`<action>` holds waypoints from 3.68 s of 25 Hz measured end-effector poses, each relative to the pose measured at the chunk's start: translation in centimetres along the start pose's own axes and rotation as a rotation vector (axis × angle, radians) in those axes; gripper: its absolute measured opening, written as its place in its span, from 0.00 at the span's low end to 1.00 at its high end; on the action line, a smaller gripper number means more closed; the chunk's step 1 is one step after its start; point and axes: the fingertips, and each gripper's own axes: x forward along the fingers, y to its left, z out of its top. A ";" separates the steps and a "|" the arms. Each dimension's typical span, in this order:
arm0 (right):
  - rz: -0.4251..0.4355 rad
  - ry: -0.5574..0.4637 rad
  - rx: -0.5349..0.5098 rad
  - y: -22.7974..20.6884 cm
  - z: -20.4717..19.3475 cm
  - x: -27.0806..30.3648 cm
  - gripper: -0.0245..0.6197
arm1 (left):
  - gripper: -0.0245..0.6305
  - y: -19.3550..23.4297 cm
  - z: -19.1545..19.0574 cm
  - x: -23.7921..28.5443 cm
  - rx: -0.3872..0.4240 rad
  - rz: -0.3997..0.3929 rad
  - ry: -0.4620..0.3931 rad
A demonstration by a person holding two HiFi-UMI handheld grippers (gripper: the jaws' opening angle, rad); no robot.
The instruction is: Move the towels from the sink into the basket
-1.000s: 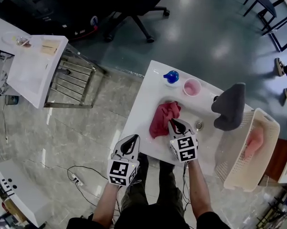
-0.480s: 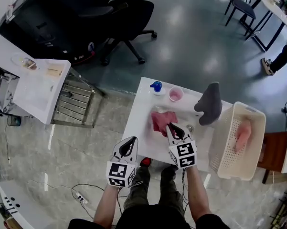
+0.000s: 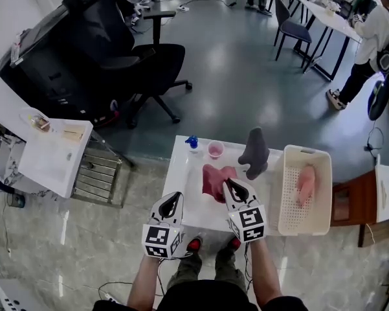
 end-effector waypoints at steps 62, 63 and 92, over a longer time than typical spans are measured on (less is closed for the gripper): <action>-0.674 -0.002 0.253 -24.3 -10.7 -28.7 0.11 | 0.06 -34.8 -0.1 15.0 0.222 -0.650 0.114; -0.671 0.003 0.257 -24.5 -11.0 -28.6 0.11 | 0.06 -34.9 -0.3 15.2 0.222 -0.649 0.120; -0.634 0.006 0.303 -24.6 -12.5 -28.3 0.34 | 0.06 -35.2 -1.6 15.1 0.212 -0.626 0.145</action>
